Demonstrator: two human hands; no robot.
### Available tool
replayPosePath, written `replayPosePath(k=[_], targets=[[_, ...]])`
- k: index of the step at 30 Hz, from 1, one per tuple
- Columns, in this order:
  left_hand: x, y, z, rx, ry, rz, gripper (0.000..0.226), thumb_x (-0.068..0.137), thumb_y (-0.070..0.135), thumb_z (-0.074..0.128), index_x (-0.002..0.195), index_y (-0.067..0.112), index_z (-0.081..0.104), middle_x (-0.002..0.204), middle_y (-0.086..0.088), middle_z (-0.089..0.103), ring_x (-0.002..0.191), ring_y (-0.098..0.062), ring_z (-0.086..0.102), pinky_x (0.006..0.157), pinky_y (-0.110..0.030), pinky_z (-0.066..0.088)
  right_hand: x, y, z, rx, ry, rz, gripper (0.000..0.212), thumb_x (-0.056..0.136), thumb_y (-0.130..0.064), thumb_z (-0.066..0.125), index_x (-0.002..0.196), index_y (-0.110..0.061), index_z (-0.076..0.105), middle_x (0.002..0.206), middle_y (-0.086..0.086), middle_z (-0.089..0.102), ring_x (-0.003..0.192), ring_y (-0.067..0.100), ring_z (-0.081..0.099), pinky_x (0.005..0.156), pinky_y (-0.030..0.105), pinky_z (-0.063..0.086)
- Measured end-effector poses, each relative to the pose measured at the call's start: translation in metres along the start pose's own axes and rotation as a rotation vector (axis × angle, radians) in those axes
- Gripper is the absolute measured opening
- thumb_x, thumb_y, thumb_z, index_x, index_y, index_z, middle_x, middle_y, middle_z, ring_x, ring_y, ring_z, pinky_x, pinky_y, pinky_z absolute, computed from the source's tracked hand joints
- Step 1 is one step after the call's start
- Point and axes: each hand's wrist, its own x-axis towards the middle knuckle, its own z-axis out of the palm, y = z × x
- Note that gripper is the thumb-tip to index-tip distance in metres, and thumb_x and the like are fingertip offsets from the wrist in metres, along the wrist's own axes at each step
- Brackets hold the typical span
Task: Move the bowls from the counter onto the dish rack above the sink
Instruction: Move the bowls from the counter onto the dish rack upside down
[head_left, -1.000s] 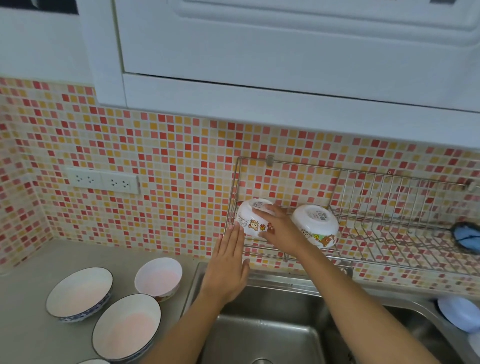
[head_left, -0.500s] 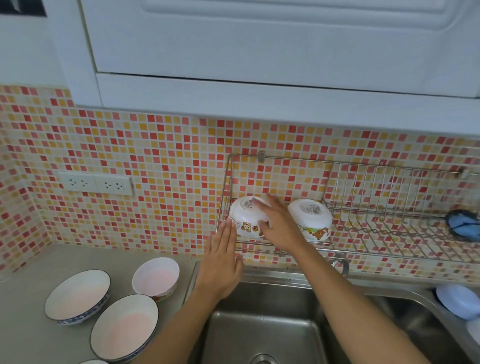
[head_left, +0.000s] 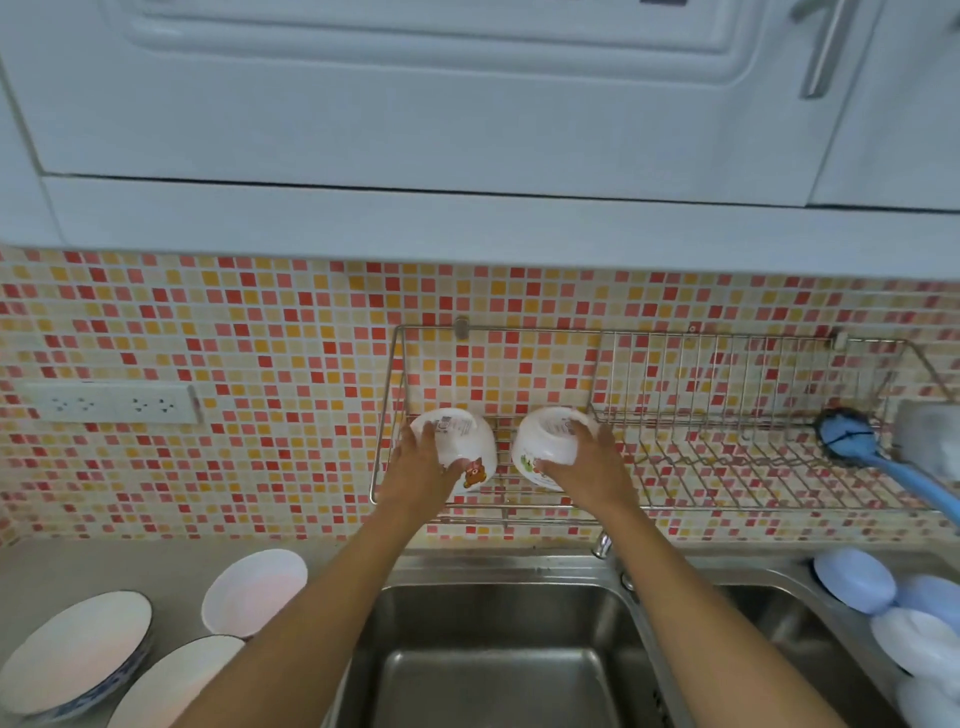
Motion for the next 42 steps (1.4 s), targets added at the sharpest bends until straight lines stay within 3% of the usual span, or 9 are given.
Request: replayPosePath(k=[3,14,19,24,28,31,34,38,42], targets=[[0.007,-0.002,0.000,-0.060,-0.021,-0.031,0.081,0.085,0.048,0.059,0.146,0.019,0.016,0.155,-0.011,0.016,0.132,-0.035,0.040,0.102,-0.047,0.042,-0.003,0.001,-0.001,0.027,0.025,-0.025,0.079,0.079,-0.046,0.072,0.146,-0.026,0.035,0.151,0.006,0.028,0.132,0.030,0.041,0.109,0.043,0.040],[0.022,-0.012,0.005,-0.127,-0.063,0.027,0.084,0.085,0.043,0.061,0.149,0.020,0.012,0.158,-0.008,0.012,0.138,-0.034,0.030,0.109,-0.046,0.037,-0.006,-0.001,0.000,0.037,0.082,-0.039,0.072,0.078,-0.042,0.074,0.141,-0.026,0.042,0.146,0.004,0.040,0.129,0.027,0.045,0.103,0.042,0.045],[-0.004,0.003,-0.009,-0.133,0.075,0.130,0.077,0.090,0.049,0.050,0.148,0.028,0.006,0.160,-0.001,-0.003,0.146,-0.026,0.010,0.111,-0.048,0.031,-0.006,-0.001,0.000,0.032,0.107,-0.073,0.077,0.077,-0.047,0.074,0.142,-0.027,0.038,0.149,0.004,0.038,0.132,0.027,0.043,0.104,0.046,0.044],[-0.068,-0.017,-0.032,-0.124,0.174,0.268,0.067,0.093,0.054,0.040,0.147,0.040,0.002,0.159,0.012,-0.002,0.144,-0.009,0.006,0.109,-0.033,0.021,-0.023,-0.008,-0.002,0.100,0.183,-0.163,0.068,0.080,-0.041,0.073,0.139,-0.028,0.040,0.151,0.002,0.039,0.131,0.030,0.045,0.099,0.053,0.048],[-0.107,-0.066,-0.051,-0.113,0.209,0.169,0.064,0.093,0.055,0.038,0.147,0.040,0.008,0.158,0.014,0.005,0.145,-0.007,0.006,0.113,-0.035,0.014,-0.055,-0.033,0.009,0.305,0.276,-0.216,0.059,0.081,-0.028,0.075,0.133,-0.020,0.048,0.143,0.007,0.047,0.125,0.030,0.049,0.096,0.040,0.047],[-0.118,-0.109,-0.063,-0.142,0.236,0.027,0.059,0.094,0.050,0.039,0.146,0.034,0.017,0.158,0.010,0.011,0.145,-0.011,0.009,0.116,-0.039,0.017,-0.082,-0.073,0.033,0.434,0.218,-0.340,0.056,0.080,-0.022,0.077,0.130,-0.017,0.053,0.145,0.007,0.045,0.127,0.016,0.043,0.093,0.023,0.051],[-0.125,-0.143,-0.075,-0.169,0.272,-0.080,0.055,0.095,0.044,0.043,0.145,0.029,0.025,0.157,0.004,0.017,0.145,-0.015,0.011,0.116,-0.038,0.017,-0.110,-0.120,0.066,0.466,0.136,-0.459,0.055,0.080,-0.028,0.076,0.130,-0.022,0.053,0.147,0.002,0.042,0.132,0.013,0.039,0.097,0.036,0.051],[-0.135,-0.185,-0.083,-0.167,0.274,-0.182,0.051,0.095,0.037,0.047,0.142,0.024,0.032,0.156,-0.001,0.021,0.144,-0.018,0.016,0.114,-0.037,0.020,-0.150,-0.170,0.110,0.405,-0.028,-0.632,0.054,0.085,-0.033,0.071,0.134,-0.023,0.052,0.145,-0.004,0.043,0.132,0.010,0.039,0.106,0.032,0.039],[-0.136,-0.225,-0.076,-0.177,0.238,-0.268,0.052,0.095,0.037,0.047,0.142,0.022,0.033,0.155,-0.003,0.024,0.143,-0.019,0.020,0.114,-0.038,0.023,-0.169,-0.185,0.165,0.308,-0.260,-0.576,0.057,0.085,-0.045,0.067,0.137,-0.031,0.047,0.148,-0.009,0.038,0.136,0.011,0.034,0.108,0.034,0.038]])
